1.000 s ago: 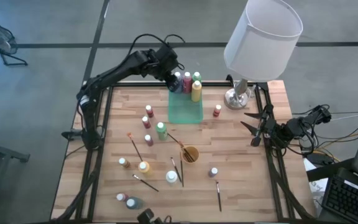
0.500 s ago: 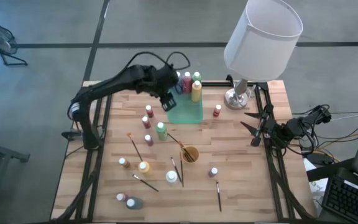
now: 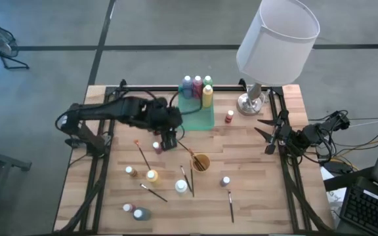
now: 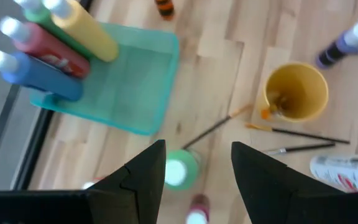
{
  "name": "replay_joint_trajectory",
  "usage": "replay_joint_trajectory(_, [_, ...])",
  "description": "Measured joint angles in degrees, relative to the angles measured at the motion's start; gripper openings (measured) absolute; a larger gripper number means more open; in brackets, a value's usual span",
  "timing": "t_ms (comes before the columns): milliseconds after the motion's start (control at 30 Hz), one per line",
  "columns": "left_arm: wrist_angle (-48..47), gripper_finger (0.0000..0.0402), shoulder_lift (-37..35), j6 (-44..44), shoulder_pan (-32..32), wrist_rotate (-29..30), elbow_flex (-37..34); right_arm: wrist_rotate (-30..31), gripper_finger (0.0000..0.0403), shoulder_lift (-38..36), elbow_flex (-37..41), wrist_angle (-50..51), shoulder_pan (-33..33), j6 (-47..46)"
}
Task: Pick & Place Paint Supplies
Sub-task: Put the white paint bottle into the green bin
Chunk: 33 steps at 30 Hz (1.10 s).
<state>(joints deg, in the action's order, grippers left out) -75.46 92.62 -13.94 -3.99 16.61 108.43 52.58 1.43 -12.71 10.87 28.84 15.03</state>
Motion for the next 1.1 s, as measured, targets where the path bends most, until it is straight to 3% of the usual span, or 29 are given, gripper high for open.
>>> replay_joint_trajectory(467, [9.49,0.0188,-0.88,-2.43,-9.49,-1.76,-15.65,0.02,0.0110,0.00,0.00,-0.01,-0.01,0.00])
replay_joint_trajectory(767, [11.79,0.0188,-0.88,-3.03,-14.52,-2.79,-17.93,0.00,0.0080,0.00,0.00,-0.01,0.00,0.00])
replay_joint_trajectory(1100, [19.68,0.0188,-0.88,0.86,-19.41,-10.54,-18.82,0.01,0.0051,0.00,0.00,-0.02,-0.01,0.00])
